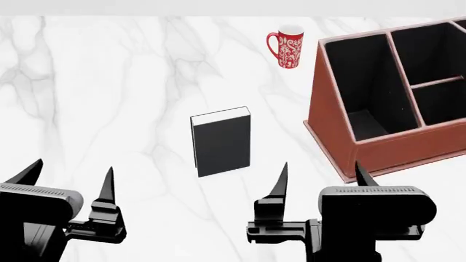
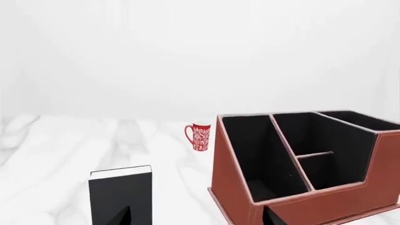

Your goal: Pick up the book and place it in the right compartment of the caddy.

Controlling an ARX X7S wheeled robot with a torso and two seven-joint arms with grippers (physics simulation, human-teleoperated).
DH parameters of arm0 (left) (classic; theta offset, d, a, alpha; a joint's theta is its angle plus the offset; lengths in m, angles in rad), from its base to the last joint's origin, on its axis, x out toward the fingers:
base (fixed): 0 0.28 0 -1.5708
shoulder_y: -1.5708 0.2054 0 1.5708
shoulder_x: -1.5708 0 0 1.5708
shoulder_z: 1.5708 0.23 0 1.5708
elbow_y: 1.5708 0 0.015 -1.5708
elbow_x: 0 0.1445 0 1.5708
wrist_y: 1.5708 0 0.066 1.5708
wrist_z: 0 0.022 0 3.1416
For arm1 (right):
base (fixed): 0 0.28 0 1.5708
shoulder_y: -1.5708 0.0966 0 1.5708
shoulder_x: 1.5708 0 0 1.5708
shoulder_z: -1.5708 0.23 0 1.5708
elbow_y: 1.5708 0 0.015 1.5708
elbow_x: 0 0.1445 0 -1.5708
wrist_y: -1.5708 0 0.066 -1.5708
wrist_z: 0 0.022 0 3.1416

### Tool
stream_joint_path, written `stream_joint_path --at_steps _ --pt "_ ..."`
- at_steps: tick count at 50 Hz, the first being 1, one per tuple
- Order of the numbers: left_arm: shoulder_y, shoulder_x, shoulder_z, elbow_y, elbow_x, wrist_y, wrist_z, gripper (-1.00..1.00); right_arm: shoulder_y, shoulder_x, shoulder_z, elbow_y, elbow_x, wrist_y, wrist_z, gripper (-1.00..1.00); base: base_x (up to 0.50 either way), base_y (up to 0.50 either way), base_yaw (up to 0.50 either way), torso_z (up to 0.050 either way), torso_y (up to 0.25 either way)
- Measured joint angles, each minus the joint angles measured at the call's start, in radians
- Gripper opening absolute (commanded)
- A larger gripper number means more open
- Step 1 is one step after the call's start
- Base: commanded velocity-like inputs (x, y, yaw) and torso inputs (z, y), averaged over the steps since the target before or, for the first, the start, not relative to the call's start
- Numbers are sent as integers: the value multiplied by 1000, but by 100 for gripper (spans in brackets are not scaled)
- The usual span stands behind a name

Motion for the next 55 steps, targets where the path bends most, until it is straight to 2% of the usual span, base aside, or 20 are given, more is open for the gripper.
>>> stream_joint_path --at_steps 11,26,44,55 --pt "-51 -17 11 63 -11 -82 -8 100 59 16 -10 -69 11 110 12 100 0 -26 0 0 0" --pt "-73 -31 14 72 -15 -94 -22 100 98 30 -23 -95 24 171 23 100 0 -499 0 0 0" --pt "-75 -40 21 73 -25 -86 -36 100 111 40 -39 -99 18 184 48 100 0 0 0 0 0" --pt "-75 -47 18 79 -32 -86 -45 100 122 45 -51 -109 26 199 53 100 500 0 0 0 0"
